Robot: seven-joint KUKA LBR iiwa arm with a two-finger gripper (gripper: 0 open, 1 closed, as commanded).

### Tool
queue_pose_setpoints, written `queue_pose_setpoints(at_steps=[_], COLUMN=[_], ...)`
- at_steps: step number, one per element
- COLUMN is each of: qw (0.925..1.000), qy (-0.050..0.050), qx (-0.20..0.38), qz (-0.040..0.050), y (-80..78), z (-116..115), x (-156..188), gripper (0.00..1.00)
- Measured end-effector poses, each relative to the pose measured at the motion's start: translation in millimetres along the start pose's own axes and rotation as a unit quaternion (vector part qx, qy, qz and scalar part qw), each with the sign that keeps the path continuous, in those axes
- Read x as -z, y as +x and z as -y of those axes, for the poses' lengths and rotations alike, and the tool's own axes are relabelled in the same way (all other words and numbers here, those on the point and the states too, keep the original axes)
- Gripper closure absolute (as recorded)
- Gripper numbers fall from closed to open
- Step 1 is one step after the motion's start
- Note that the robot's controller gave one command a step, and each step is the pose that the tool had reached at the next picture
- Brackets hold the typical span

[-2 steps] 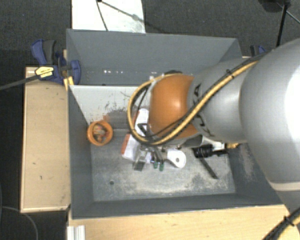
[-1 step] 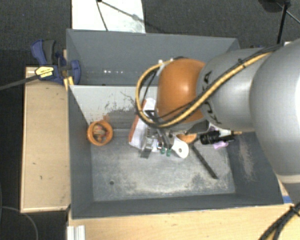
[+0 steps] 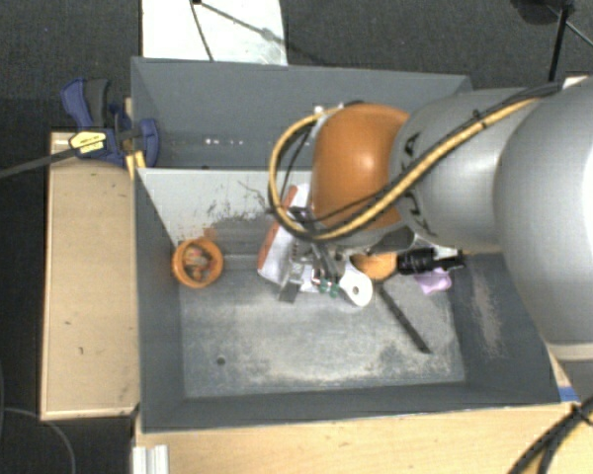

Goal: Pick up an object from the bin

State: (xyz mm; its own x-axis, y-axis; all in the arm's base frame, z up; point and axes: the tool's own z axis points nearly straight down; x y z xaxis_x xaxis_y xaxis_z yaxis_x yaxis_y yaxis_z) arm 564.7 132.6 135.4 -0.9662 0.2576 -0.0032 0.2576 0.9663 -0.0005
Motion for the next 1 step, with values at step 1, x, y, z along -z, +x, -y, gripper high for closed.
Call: queue_pose_setpoints(at_steps=[1], qw=[1.0000], qy=[-0.001], qx=[0.000], qz=[-0.0009], y=[-1.9], z=[13.9], x=[114.8], gripper=[1.00])
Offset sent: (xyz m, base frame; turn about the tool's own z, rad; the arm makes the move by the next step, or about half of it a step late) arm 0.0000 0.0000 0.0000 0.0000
